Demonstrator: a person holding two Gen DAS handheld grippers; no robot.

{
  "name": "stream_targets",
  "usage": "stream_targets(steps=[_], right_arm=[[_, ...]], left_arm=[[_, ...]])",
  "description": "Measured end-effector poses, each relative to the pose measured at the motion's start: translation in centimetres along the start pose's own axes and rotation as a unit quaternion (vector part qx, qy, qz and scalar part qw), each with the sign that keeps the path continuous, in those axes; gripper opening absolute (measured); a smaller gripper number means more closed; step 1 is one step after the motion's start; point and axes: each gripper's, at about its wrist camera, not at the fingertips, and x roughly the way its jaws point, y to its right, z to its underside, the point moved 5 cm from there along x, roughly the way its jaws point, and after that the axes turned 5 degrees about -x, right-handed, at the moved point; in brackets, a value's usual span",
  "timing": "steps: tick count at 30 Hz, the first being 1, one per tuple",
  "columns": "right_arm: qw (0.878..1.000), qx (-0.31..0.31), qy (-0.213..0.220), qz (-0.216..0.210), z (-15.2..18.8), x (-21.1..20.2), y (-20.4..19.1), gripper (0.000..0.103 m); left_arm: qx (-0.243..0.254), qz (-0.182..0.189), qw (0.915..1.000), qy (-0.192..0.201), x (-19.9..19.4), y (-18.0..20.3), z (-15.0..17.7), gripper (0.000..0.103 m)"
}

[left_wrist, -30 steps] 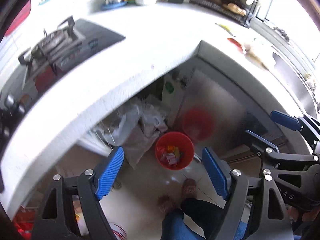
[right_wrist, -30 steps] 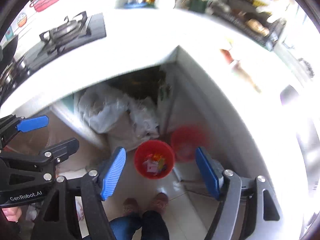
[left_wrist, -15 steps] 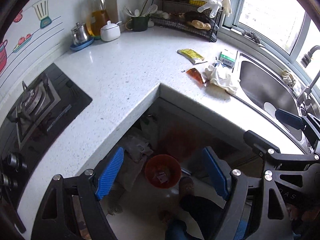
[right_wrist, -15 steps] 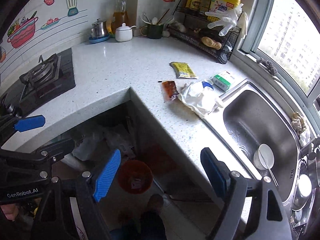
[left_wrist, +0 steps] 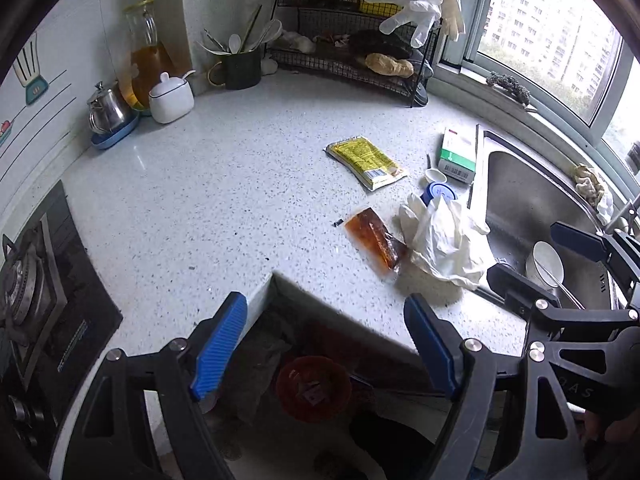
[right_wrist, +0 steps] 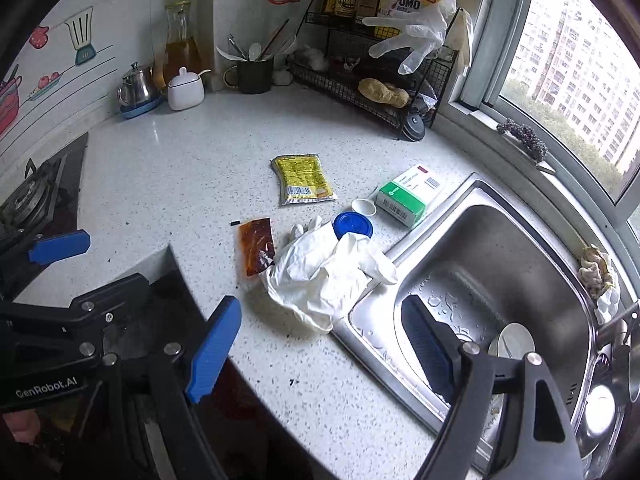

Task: Collect trash
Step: 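Grasp the crumpled white glove with the right gripper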

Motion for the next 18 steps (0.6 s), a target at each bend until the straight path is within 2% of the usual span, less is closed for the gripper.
stream_targets(steps=[10,14,18], right_arm=[[0.995,-0.025,-0.068,-0.065,-1.8,7.5,-0.1,0.081],[0.992,-0.034,-0.086,-0.084,-2.0,8.9,-0.4,0.080],[0.990,-0.033,-0.089,-0.103,-2.0,9.3,-0.5,0.075]], left_arm=[[-0.044,-0.026,0.9977,-0.045,6.7,-1.7,-2.3,0.079],[-0.039,-0.035,0.9970,-0.056,8.2,-1.8,-2.7,0.079],[-0.042,-0.036,0.9964,-0.065,8.9,-1.8,-2.9,0.079]])
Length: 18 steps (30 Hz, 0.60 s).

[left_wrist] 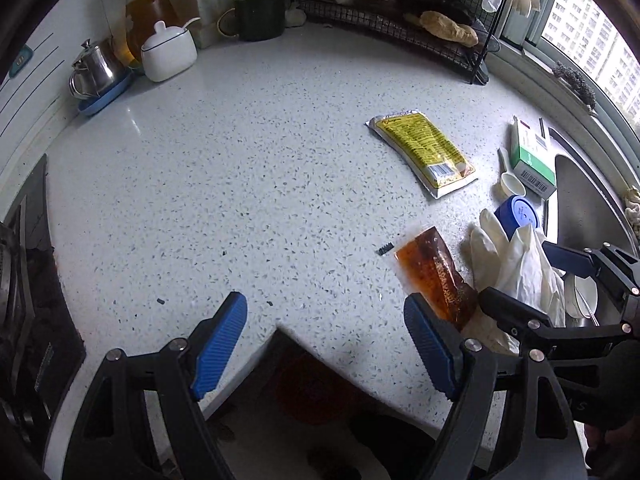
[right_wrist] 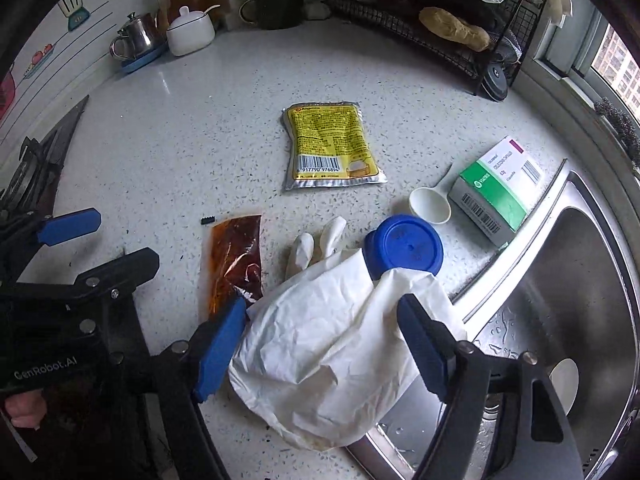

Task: Collect trash
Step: 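Grasp the crumpled white glove with the right gripper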

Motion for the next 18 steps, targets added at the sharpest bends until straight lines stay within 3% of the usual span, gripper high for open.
stream_targets(steps=[5,7,10,13,18], right_arm=[[1.000,0.011,-0.012,-0.022,0.3,0.6,0.2,0.058],[1.000,0.015,-0.008,-0.016,0.4,0.2,0.3,0.039],[1.000,0.019,-0.002,-0.019,0.7,-0.6,0.4,0.018],[0.999,0.024,0.010,-0.020,1.0,-2.1,0.9,0.012],[0.998,0.055,0.041,0.006,1.1,-5.0,3.0,0.011]], left_arm=[[0.004,0.004,0.9999,-0.011,0.3,0.6,0.0,0.079],[0.011,0.004,0.9999,-0.009,0.1,1.0,-0.1,0.079],[0.023,0.005,0.9997,-0.002,-0.6,1.4,-0.6,0.079],[0.031,0.013,0.9994,0.002,-1.4,2.0,-1.3,0.079],[0.051,0.029,0.9982,0.011,-2.7,3.5,-2.5,0.079]])
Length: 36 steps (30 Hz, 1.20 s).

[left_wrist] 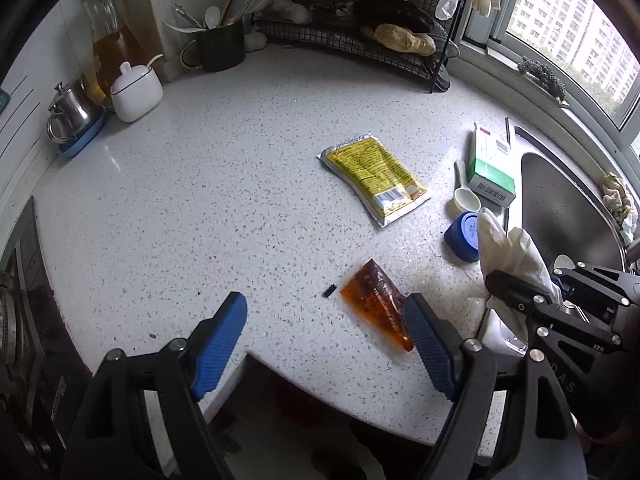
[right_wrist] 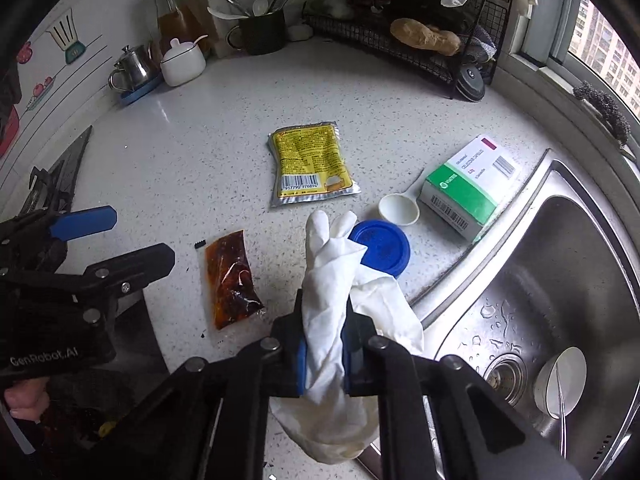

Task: Collect trash
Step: 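Lift the white glove with the right gripper over the sink, then grasp the blue round lid with the left gripper while the right holds the glove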

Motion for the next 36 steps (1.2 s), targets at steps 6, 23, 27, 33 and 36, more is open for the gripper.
stream_targets(steps=[6,23,27,33,36], right_arm=[[0.998,0.043,0.024,0.046,-0.3,-1.7,3.2,0.011],[0.991,0.106,-0.012,0.079,1.9,0.6,10.7,0.011],[0.991,0.111,-0.019,0.073,2.0,1.2,11.3,0.011],[0.990,0.119,-0.022,0.068,1.7,1.6,11.7,0.011],[0.990,0.122,-0.020,0.066,1.6,1.6,12.0,0.011]], left_arm=[[0.039,0.029,0.9988,0.002,0.4,3.3,-1.6,0.079],[0.094,0.074,0.9898,-0.077,8.5,12.0,-2.2,0.079],[0.089,0.071,0.9899,-0.084,9.9,12.5,-2.5,0.079],[0.107,0.051,0.9900,-0.076,10.9,13.3,-3.5,0.077],[0.115,0.037,0.9899,-0.073,11.0,13.8,-3.7,0.065]])
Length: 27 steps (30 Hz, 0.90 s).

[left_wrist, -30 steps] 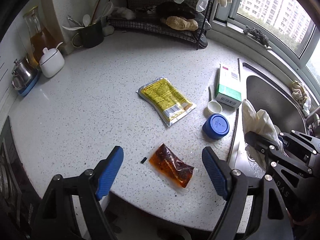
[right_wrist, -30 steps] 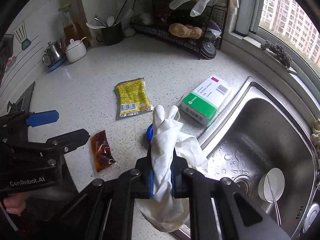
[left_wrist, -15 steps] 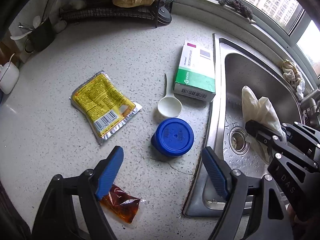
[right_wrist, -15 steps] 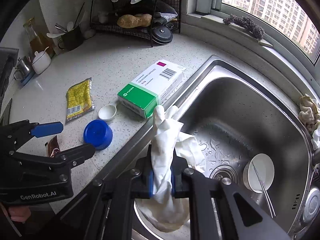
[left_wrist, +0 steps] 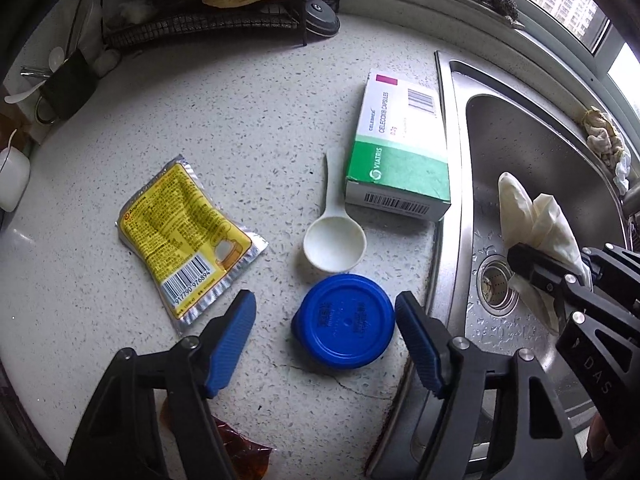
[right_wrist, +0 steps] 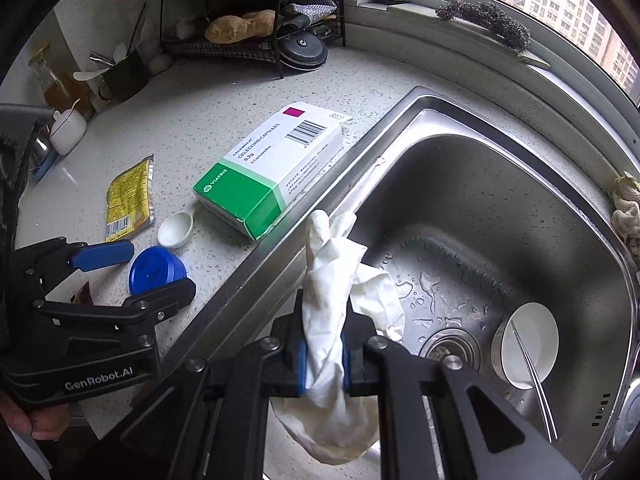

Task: Collect trash
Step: 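Grasp the blue round lid with the left gripper while the right holds the glove, then carry the blue lid and white glove down to the red bin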

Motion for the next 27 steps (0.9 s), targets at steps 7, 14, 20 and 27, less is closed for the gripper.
stream_targets(steps=[7,14,20,27], right_arm=[[1.000,0.002,0.002,-0.007,0.1,-0.1,0.0,0.011],[1.000,-0.015,0.022,-0.016,-0.2,-1.8,-1.6,0.011],[0.998,-0.031,0.040,-0.033,0.1,-3.7,-4.1,0.011],[0.995,-0.061,0.067,-0.046,1.3,-6.5,-8.3,0.011]], left_arm=[[-0.008,-0.001,1.0000,0.003,-0.3,0.0,0.0,0.043],[-0.028,0.007,0.9994,0.017,-3.1,-1.5,1.3,0.043],[-0.039,-0.003,0.9980,0.050,-6.6,-3.5,2.7,0.043],[-0.068,-0.006,0.9949,0.075,-10.9,-6.4,6.5,0.043]])
